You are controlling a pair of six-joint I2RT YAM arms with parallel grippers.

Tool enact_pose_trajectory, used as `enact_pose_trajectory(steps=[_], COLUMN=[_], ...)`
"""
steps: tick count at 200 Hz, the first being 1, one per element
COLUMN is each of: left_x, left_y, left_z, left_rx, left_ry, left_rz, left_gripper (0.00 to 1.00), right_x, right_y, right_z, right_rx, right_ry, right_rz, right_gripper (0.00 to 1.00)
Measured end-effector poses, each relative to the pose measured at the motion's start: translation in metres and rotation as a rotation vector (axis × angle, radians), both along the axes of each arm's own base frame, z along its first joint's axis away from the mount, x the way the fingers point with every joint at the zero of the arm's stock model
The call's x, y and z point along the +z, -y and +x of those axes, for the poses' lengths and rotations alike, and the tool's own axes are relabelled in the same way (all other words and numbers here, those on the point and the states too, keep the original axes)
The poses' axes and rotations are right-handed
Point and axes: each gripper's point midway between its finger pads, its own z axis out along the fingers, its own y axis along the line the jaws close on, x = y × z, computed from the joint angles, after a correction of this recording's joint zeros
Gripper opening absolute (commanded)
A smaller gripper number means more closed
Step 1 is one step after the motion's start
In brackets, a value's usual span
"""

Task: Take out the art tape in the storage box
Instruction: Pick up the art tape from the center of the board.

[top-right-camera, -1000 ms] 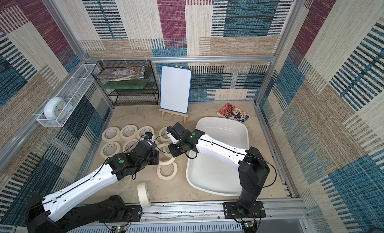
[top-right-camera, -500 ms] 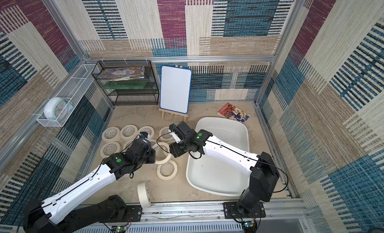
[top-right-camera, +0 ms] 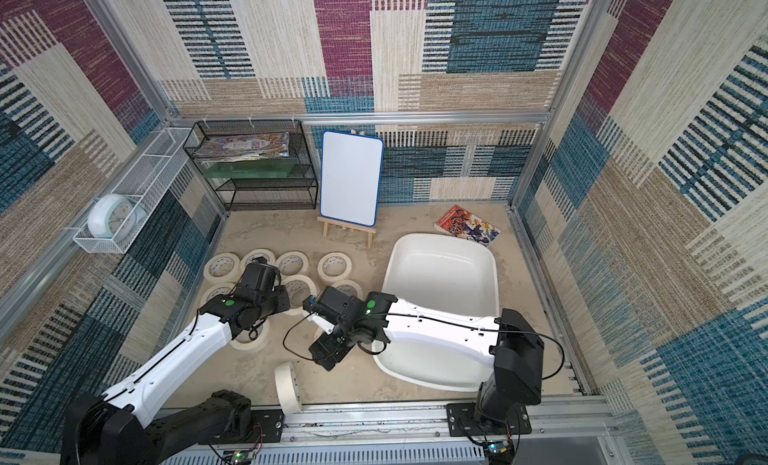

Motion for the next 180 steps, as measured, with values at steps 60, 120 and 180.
enact_pose_trajectory(steps=[60,120,180], left_x=[0.025,0.017,0.015], left_y=[-0.071,-0.089,-0.089], left_z=[-0.023,-0.034,-0.036], left_rx=[0.208,0.276,0.288], left_ry=[0.074,0.057,0.068], left_rz=[0.071,0.069,0.038], left_gripper=[0.00,0.00,0.00], right_x=[-0.016,-0.032,-0.050], right_y=[-0.050,-0.083,-0.094], right_z=[-0.048,-0.062,-0.051], right_rx=[0.143,0.181,0.169], right_ry=[-0.062,-0.129,-0.133], right_rz=[-0.019,-0.036,-0.086], right_gripper=[0.99,0.99,0.42])
